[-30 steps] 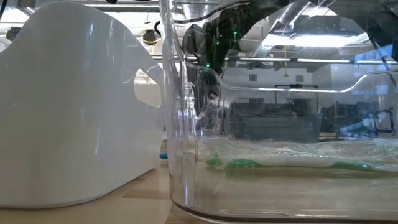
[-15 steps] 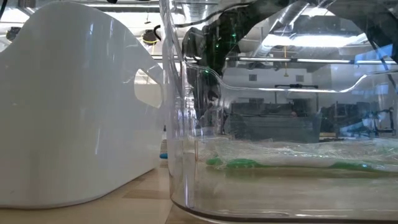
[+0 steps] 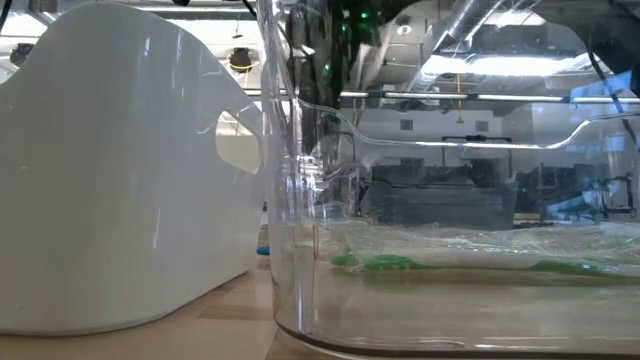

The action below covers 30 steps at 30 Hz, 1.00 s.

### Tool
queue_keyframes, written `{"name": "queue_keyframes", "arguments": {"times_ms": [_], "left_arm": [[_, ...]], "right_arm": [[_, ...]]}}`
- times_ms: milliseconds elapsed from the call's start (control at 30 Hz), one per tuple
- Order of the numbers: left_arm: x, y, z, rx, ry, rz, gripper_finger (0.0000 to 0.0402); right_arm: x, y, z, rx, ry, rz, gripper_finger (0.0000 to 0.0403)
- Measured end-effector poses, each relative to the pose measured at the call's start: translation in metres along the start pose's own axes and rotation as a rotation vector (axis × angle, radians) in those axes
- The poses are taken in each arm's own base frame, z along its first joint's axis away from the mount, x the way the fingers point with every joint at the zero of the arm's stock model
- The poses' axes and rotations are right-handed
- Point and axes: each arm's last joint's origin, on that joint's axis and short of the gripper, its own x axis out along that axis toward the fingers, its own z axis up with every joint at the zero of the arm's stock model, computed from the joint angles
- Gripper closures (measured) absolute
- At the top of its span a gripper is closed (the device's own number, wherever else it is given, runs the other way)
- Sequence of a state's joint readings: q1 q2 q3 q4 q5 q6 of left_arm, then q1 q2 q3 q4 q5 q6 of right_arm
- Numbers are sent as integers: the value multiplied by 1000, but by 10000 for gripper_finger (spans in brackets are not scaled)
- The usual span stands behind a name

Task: Pick & Place Toothbrushes
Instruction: Put the green toothbrush into the bottom transparent bin

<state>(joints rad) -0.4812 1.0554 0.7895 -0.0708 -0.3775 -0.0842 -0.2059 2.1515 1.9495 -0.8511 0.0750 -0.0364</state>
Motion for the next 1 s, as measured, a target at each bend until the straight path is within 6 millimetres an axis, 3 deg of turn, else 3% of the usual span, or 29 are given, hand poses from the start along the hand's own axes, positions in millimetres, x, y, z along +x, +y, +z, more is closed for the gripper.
{"name": "queue_keyframes", "arguments": {"times_ms": [367, 667, 867, 1000], "left_arm": [[0, 0, 0, 36, 0, 0, 247], [3, 1, -8, 61, 7, 7, 247], [10, 13, -22, 49, 23, 58, 247], [12, 19, -25, 36, 21, 83, 247]], "right_arm": [[-13, 68, -15, -121, 153, 67, 236], [-23, 129, -19, -251, 79, 130, 232], [-39, 140, -20, -283, 6, 151, 229], [-48, 135, -35, -260, -41, 156, 231]]}}
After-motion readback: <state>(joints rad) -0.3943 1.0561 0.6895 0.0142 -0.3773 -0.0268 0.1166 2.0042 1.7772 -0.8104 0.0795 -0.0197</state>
